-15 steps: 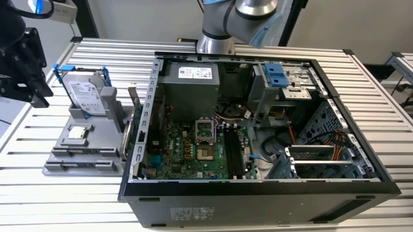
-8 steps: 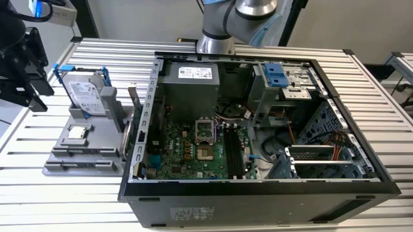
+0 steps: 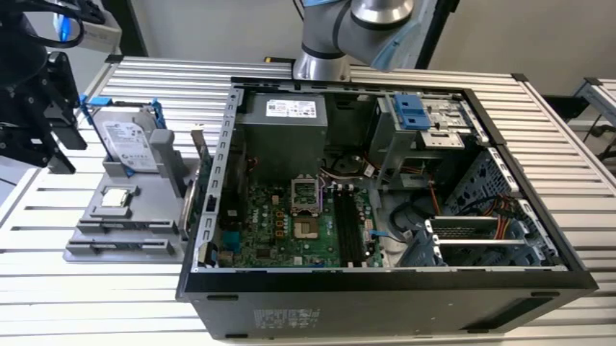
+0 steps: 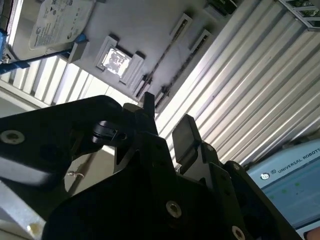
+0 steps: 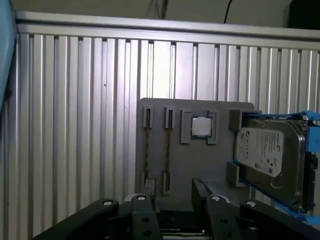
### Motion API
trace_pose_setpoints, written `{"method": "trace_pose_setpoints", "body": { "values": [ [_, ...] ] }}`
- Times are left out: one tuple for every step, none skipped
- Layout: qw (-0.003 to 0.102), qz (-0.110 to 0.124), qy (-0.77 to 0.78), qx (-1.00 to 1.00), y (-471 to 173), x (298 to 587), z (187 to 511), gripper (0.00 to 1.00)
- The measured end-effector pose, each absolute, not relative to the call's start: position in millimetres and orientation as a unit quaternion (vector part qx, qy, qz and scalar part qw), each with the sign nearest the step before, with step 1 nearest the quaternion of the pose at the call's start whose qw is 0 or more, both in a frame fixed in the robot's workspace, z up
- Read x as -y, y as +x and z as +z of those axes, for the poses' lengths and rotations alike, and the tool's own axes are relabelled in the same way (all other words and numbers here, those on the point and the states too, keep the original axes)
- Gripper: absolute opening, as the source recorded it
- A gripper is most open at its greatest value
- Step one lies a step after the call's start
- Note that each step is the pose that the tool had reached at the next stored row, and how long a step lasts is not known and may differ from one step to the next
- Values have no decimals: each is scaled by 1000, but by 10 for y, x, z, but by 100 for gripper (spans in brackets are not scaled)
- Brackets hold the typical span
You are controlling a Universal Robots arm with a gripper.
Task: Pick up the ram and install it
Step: 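Pick up the ram and move it above insertion slot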
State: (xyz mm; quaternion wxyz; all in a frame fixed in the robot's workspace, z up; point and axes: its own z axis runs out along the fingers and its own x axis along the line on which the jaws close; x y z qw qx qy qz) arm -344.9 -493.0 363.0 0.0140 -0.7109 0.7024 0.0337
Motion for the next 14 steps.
{"method": "trace_pose_setpoints", "body": {
  "values": [
    [13, 29, -711, -702, -3448, 4923, 3626, 100],
    [15, 24, -711, -702, -3449, 4917, 3622, 100],
    [17, 22, -711, -703, -3449, 4916, 3611, 100],
    [18, 21, -710, -703, -3448, 4916, 3600, 100],
    [18, 20, -708, -706, -3450, 4916, 3585, 100],
    [18, 20, -704, -710, -3451, 4916, 3566, 100],
    [18, 20, -700, -713, -3451, 4916, 3549, 100],
    [18, 20, -697, -716, -3451, 4916, 3531, 100],
    [19, 20, -696, -717, -3451, 4916, 3513, 100],
    [19, 20, -696, -718, -3451, 4916, 3495, 100],
    [19, 20, -696, -718, -3451, 4916, 3477, 100],
    [19, 20, -696, -718, -3451, 4916, 3459, 100],
    [19, 20, -696, -718, -3451, 4916, 3440, 100],
    [19, 20, -696, -718, -3451, 4916, 3421, 100]
  ]
}}
